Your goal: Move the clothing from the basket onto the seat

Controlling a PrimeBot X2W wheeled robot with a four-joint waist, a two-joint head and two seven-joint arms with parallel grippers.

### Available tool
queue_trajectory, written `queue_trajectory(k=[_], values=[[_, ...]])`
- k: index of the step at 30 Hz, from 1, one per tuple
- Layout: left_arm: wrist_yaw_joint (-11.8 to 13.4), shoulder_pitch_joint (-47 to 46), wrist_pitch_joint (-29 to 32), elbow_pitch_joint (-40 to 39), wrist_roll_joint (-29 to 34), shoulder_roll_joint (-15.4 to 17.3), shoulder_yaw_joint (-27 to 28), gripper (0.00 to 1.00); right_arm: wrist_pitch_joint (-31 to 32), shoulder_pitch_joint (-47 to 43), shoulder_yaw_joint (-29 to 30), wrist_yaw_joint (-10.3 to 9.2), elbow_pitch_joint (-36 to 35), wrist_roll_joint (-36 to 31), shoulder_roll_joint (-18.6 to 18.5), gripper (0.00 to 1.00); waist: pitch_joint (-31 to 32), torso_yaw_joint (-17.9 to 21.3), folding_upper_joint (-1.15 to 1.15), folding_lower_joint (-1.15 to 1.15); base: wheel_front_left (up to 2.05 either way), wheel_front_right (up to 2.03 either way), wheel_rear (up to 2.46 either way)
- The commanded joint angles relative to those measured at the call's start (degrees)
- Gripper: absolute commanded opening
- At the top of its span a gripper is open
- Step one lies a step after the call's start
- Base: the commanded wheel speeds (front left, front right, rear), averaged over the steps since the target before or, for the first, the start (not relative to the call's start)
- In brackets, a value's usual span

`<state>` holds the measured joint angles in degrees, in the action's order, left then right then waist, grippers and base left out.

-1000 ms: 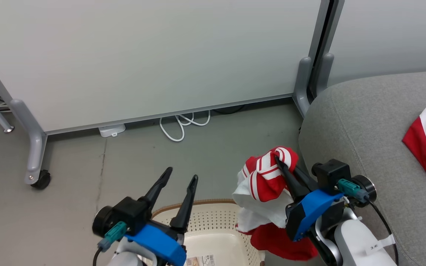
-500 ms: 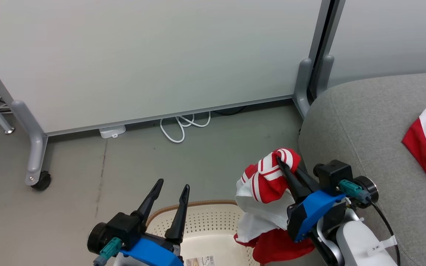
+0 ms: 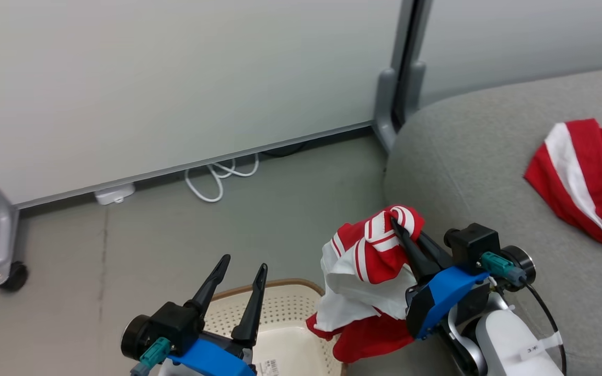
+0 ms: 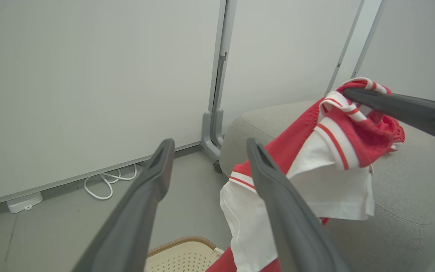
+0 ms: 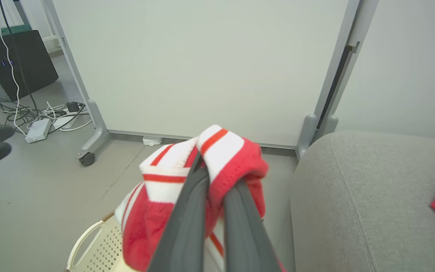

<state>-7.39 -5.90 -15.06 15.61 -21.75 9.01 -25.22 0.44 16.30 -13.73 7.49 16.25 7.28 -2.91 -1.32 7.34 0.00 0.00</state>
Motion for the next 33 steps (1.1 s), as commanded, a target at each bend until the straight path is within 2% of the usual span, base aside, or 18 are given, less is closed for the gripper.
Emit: queue_trajectory(k=[1, 13, 19, 26, 33], values=[[-0.12, -0.36, -0.16, -0.29, 0.1, 0.3, 0.11, 1.0, -0.2, 0.69, -0.05, 0.01, -0.15, 0.28, 0.02, 0.0, -0.71, 2.81, 0.0, 0.0, 0.0, 0.0, 0.0], [-0.12, -1.23, -0.16, -0.65, 0.29, 0.37, -0.2, 1.0, -0.74, 0.96, 0.12, 0.01, -0.1, 0.31, 0.03, 0.0, -1.84, 17.65, 0.0, 0.0, 0.0, 0.0, 0.0], [-0.12, -1.87, -0.17, -0.54, 0.34, 0.85, -0.91, 1.0, -1.23, 1.32, -0.48, 0.01, 0.2, 0.95, 0.04, 0.0, -2.54, 23.0, 0.0, 0.0, 0.0, 0.0, 0.0], [-0.11, -4.15, -0.17, 0.54, -0.52, 1.32, -4.06, 1.0, -2.03, 0.03, 1.78, 0.02, -0.44, 0.65, 0.06, 0.0, -3.44, 23.79, 0.0, 0.0, 0.0, 0.0, 0.0], [-0.11, -5.3, -0.17, 1.08, -1.4, 1.91, -4.72, 1.0, -2.07, -0.52, 1.86, 0.01, -1.27, 0.74, 0.04, 0.0, -4.0, 23.93, 0.0, 0.0, 0.0, 0.0, 0.0]])
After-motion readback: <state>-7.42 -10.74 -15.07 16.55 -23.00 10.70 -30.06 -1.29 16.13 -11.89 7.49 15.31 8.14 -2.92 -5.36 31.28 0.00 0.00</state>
